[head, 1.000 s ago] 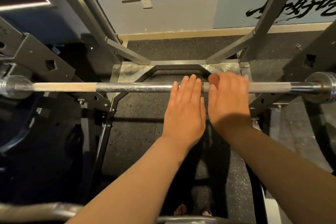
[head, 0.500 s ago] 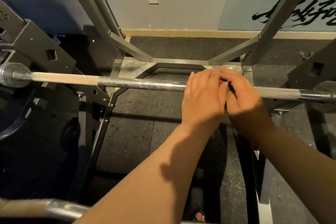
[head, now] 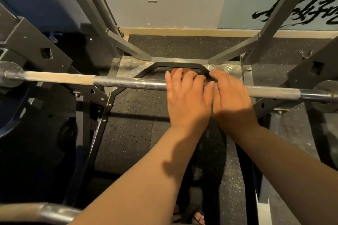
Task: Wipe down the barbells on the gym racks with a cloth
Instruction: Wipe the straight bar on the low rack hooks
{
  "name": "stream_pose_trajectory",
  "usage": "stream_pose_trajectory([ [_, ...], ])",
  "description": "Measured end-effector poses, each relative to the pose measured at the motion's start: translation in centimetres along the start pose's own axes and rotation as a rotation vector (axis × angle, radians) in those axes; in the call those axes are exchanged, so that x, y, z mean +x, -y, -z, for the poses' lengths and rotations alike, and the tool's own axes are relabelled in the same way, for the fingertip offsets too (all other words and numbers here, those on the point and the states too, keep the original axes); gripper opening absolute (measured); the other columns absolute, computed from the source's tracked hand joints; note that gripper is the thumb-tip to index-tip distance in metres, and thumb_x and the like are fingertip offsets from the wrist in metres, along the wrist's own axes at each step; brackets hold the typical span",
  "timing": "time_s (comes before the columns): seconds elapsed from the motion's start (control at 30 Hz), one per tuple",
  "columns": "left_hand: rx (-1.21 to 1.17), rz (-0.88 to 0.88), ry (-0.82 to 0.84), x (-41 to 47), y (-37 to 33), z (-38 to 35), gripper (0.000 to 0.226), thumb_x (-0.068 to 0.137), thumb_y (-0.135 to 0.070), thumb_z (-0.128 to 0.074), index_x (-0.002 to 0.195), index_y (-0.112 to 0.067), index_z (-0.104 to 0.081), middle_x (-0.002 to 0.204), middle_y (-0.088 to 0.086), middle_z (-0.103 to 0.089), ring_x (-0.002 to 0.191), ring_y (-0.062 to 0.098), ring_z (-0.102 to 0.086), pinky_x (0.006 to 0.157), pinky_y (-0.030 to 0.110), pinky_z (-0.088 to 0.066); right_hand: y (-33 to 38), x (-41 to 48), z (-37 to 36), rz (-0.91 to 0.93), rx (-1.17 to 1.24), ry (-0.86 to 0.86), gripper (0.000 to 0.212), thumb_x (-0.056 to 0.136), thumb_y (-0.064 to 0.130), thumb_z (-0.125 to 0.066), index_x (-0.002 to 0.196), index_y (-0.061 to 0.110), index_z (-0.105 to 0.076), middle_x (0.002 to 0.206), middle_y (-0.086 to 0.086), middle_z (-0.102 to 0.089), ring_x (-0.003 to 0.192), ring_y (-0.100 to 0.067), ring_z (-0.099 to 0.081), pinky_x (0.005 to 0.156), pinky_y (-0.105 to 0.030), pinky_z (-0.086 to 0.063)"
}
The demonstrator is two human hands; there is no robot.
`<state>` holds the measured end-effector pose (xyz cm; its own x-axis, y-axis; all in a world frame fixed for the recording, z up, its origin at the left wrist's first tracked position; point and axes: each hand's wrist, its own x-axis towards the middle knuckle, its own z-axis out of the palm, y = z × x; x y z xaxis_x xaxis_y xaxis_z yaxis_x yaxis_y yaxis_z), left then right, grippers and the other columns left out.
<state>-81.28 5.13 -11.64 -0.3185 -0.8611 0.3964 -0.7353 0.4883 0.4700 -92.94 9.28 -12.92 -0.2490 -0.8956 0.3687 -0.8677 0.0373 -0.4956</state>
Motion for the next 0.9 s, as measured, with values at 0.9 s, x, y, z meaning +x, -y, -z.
stream_pose_trajectory([
  [0.9, -0.11, 0.234, -0.079, 0.3, 0.9, 0.2, 0.028, 0.106, -0.022, -0.042, 0.113, -0.012, -0.067, 0.126, 0.003, -0.06, 0.144, 0.028, -0.033, 0.125, 0.052, -0.004, -1.0, -0.1, -1.4, 0.184, -0.11, -0.174, 0.035, 0.104, 0.004, -0.043, 0.134, -0.003, -0.06, 0.133, -0.017, -0.066, 0.117, -0.033, -0.064, 0.101, -0.051, -0.048],
])
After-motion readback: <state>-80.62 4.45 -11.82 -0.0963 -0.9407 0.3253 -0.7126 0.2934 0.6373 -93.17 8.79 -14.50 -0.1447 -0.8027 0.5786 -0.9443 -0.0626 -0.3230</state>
